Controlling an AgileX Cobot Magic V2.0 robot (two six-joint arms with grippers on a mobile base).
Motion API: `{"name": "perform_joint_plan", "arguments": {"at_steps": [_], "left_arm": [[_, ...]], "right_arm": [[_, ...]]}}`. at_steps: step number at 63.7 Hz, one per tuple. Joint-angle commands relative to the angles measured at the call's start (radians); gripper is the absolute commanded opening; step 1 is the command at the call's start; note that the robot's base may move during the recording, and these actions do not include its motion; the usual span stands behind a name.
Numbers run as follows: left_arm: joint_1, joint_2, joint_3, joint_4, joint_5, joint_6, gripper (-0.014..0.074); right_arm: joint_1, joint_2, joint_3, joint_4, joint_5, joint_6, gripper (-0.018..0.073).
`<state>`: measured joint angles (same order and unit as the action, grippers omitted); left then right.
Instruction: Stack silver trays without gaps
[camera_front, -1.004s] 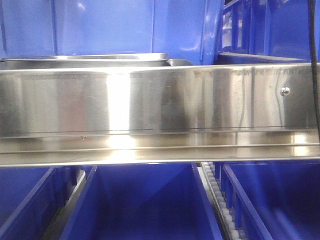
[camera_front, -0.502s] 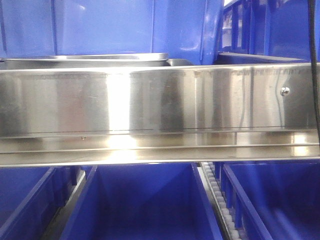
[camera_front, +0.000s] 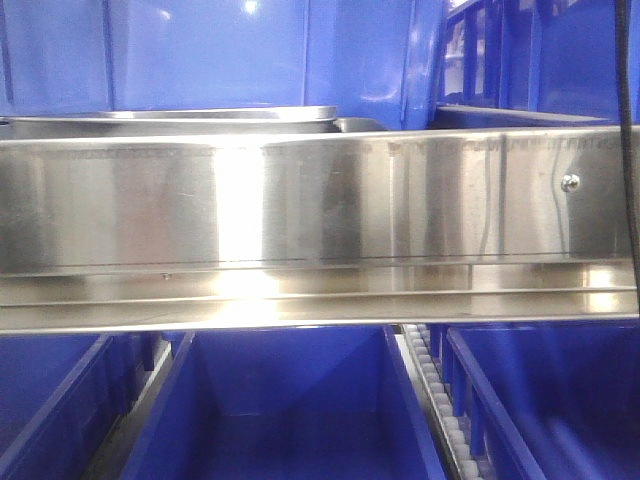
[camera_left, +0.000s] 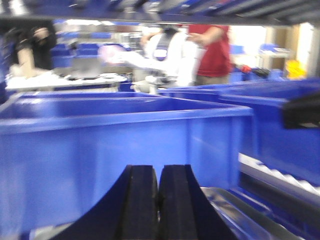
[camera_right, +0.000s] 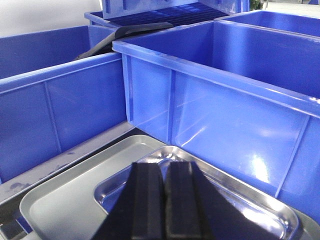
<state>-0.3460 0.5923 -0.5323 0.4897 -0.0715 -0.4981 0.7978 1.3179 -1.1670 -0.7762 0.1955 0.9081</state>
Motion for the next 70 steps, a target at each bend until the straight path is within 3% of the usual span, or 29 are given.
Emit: {"name": "perform_joint_plan", "arguments": {"at_steps": [1, 12, 27, 36, 46, 66, 70], "left_arm": [[0.05, -0.027, 0.028, -0.042, 0.0, -0.002, -0.0006], [0.184, -0.143, 0.149, -0.137, -0.008, -0.002, -0.0006], [0.31, -0.415, 0.36, -0.14, -0.078, -0.002, -0.0006], [0.313, -0.592, 0.469, -0.167, -0.078, -0.002, -0.0006], [0.317, -0.592, 0.532, -0.252, -0.143, -0.004, -0.0006], [0.323, -0.592, 0.532, -0.248, -0.069, 0.0, -0.0006], [0.323, -0.592, 0.532, -0.255, -0.069, 0.031, -0.0006]], "right_arm": [[0.001, -0.012, -0.008, -0.008, -0.025, -0.006, -0.0079], [0.001, -0.012, -0.008, -0.008, -0.027, -0.006, -0.0079], [0.001, -0.012, -0.008, -0.008, -0.031, -0.006, -0.0079], [0.001, -0.012, -0.008, -0.008, -0.031, -0.006, -0.0079], [0.001, -0.012, -0.008, -0.008, -0.062, -0.006, -0.0079], [0.001, -0.012, -0.008, -0.008, -0.101, -0.006, -0.0079], [0.001, -0.012, -0.008, -0.008, -0.116, -0.006, -0.0079]]}}
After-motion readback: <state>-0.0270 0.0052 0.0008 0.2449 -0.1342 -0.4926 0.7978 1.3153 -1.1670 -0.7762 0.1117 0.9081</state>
